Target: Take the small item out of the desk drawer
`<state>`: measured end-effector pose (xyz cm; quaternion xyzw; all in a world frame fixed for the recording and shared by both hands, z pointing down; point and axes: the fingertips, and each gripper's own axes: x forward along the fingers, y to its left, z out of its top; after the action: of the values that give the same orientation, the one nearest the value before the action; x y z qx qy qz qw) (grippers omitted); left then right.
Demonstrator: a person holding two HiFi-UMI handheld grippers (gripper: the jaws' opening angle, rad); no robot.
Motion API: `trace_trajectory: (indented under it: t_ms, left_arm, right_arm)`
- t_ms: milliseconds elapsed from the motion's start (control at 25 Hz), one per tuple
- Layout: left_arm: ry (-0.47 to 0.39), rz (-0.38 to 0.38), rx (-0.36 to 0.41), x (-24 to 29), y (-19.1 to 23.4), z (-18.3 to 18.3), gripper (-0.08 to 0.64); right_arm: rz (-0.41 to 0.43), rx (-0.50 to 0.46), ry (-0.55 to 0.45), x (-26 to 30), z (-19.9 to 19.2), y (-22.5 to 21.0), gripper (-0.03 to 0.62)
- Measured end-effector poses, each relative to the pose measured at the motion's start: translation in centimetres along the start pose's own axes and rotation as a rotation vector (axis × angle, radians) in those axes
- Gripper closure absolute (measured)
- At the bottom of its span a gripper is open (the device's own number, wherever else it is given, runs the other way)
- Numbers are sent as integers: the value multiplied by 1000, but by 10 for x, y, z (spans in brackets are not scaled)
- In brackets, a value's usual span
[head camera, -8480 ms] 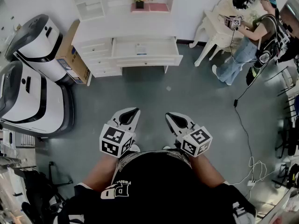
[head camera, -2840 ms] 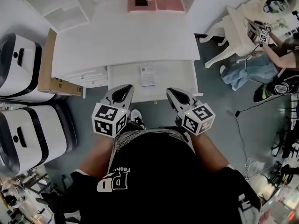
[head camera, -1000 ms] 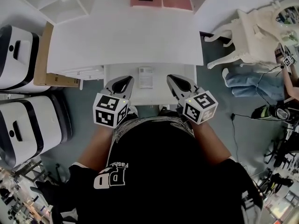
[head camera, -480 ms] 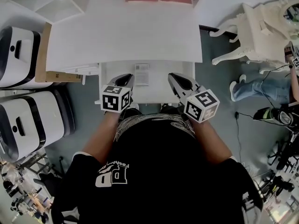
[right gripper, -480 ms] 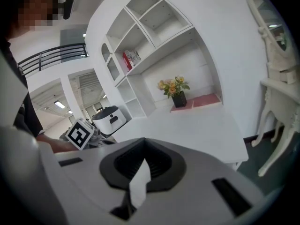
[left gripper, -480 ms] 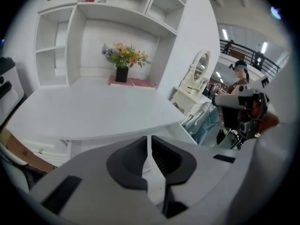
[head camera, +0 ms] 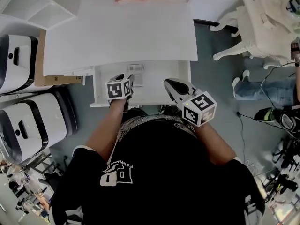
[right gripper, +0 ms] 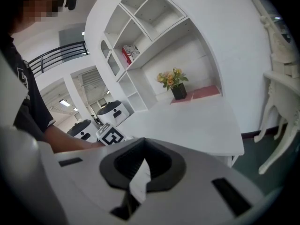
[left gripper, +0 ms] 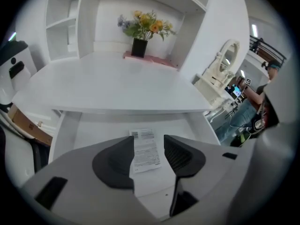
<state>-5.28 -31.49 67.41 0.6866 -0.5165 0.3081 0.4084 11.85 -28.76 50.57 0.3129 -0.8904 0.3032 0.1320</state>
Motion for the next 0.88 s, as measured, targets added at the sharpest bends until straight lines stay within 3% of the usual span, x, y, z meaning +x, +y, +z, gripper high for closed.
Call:
trace_trajectory:
  t_ms: [400,880]
  left_arm:
    - [125,7,-132,59,-7,-21,234]
    - [292,163,-74,112,9,-41,172]
  right_arm:
    - [-32,9,17,-12,0,-45,583]
    - [-62,51,21,-25,-3,-77,583]
